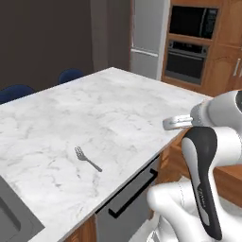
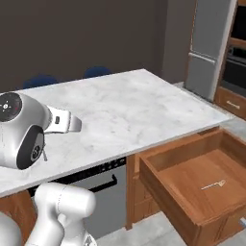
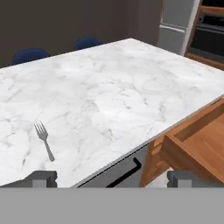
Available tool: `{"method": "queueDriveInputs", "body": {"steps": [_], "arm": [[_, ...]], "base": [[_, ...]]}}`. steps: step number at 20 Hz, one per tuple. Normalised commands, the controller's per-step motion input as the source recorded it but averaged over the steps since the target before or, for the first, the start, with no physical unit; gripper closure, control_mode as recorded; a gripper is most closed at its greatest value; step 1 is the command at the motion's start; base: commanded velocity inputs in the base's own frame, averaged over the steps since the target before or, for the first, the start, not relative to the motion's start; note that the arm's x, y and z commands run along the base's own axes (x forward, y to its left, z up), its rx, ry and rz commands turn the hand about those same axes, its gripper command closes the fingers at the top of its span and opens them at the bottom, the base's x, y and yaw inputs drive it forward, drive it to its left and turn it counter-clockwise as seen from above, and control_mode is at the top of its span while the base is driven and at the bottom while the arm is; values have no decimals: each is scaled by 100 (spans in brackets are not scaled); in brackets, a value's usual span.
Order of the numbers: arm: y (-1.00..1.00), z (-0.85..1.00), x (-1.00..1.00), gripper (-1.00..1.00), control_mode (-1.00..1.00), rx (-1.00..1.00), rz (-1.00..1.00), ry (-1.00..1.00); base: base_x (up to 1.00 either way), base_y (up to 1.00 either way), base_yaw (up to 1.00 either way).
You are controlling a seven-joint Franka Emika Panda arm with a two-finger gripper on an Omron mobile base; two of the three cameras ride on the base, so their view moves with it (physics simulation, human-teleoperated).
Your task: Organize the utensils by type. Pick up the wooden spoons from the counter and place them in the open cabinet. Then pick up the metallic utensils from the counter and place them in the open drawer.
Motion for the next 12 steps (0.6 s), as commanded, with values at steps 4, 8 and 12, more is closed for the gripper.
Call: {"method": "queueDriveInputs", "body": {"steps": [4, 8, 12], "arm": [[0, 0, 0, -100, 100, 0, 0, 0], [0, 0, 0, -100, 100, 0, 0, 0], [0, 0, 0, -100, 100, 0, 0, 0]], "base": [[-18, -21, 82], [7, 0, 38], [25, 0, 12]]}}
